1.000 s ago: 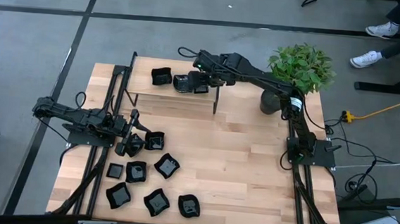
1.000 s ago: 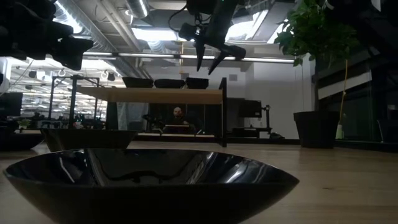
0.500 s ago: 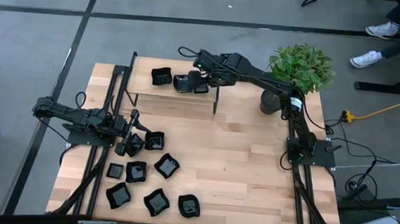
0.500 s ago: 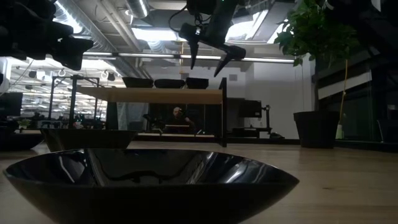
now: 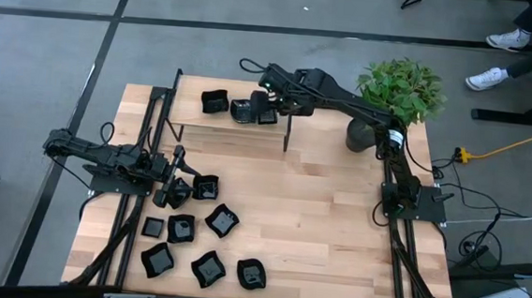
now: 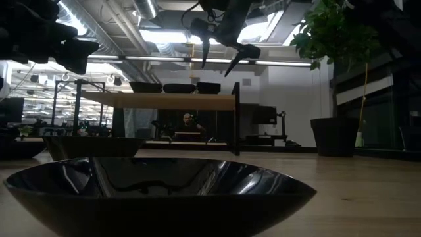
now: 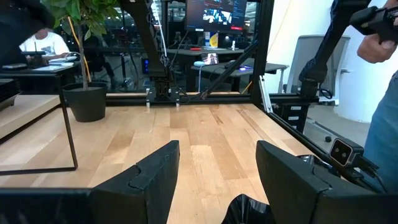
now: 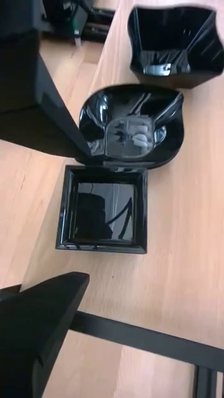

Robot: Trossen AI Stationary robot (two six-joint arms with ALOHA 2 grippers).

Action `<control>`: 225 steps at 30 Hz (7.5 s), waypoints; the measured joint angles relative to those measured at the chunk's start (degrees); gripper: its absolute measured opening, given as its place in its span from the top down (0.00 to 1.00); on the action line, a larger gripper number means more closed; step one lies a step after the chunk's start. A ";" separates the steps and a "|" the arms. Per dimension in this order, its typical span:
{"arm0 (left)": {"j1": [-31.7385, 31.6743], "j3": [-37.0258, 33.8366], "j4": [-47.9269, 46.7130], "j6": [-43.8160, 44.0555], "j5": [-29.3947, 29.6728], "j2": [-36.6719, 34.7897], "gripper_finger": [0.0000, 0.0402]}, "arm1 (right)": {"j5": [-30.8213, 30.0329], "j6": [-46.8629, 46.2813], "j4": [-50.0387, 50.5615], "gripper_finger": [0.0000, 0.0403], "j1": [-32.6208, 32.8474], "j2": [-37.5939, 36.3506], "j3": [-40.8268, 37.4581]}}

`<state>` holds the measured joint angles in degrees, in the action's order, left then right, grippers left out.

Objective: Pick & Place Mini shaped plates
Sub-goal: Stack the leaf shaped plate on top of the leaf shaped plates on the shelf

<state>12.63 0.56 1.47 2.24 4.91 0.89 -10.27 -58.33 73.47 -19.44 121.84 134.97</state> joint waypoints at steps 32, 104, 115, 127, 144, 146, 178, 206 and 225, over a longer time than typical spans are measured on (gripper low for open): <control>0.00 0.00 0.00 0.00 0.00 0.00 0.48 | -0.10 -3.17 0.64 0.77 13.96 -1.81 0.03; 0.00 0.00 -0.02 -0.02 0.00 0.02 0.48 | 14.82 18.56 -59.02 0.97 30.97 -1.66 -41.56; 0.02 0.00 -0.02 -0.02 0.00 0.02 0.48 | 14.55 14.58 -52.58 0.97 30.09 -1.66 -41.56; 0.00 0.00 0.00 -0.02 0.00 0.00 0.48 | 20.04 7.74 -47.58 0.97 30.20 -1.66 -41.58; 0.00 0.00 0.00 -0.02 0.00 0.00 0.48 | 26.93 -5.47 -43.05 0.97 26.86 -1.66 -41.58; 0.00 0.00 -0.02 0.00 0.00 0.00 0.48 | 27.04 -6.85 -42.67 0.97 26.19 -1.66 -41.58; 0.00 0.00 0.00 0.00 0.02 0.00 0.48 | 33.21 4.37 -43.38 0.39 40.90 -1.72 -41.56; 0.00 0.00 -0.01 0.00 0.00 0.02 0.48 | 10.25 1.77 -44.49 0.13 46.31 2.32 -41.56; 0.01 0.01 0.00 -0.02 0.00 0.02 0.48 | 7.94 1.68 -47.12 0.32 46.97 4.87 -41.38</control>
<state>12.64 0.56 1.48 2.22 4.91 0.90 -2.33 -56.64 26.35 27.53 126.71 93.58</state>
